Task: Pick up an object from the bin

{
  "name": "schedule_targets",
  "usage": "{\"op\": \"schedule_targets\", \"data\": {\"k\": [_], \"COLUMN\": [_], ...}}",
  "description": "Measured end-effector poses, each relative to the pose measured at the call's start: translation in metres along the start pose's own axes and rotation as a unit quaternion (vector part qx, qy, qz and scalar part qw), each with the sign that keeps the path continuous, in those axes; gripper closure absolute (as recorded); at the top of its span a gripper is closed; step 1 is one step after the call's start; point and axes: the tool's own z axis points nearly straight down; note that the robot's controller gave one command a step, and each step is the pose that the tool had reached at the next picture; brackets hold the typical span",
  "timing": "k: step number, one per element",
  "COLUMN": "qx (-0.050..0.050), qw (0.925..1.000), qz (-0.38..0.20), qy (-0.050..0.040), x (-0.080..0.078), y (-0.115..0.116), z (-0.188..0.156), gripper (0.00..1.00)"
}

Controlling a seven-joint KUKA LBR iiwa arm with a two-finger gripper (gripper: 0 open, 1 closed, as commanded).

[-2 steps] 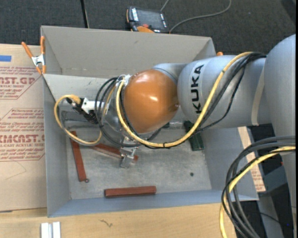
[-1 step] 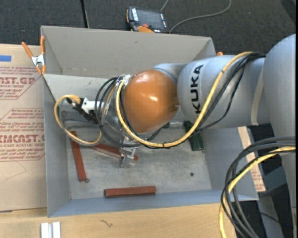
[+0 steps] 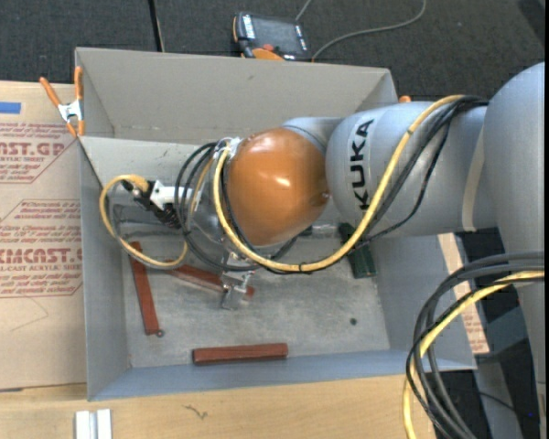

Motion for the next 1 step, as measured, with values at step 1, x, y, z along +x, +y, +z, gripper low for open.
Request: {"op": "schedule_targets", "data": {"k": [1], "qx": [0.0], "qw": [1.0], "qz": [0.0], "qy": [0.0], "x": [0.0], "y": [0.0], "z": [0.0], "gripper": [1.0]}}
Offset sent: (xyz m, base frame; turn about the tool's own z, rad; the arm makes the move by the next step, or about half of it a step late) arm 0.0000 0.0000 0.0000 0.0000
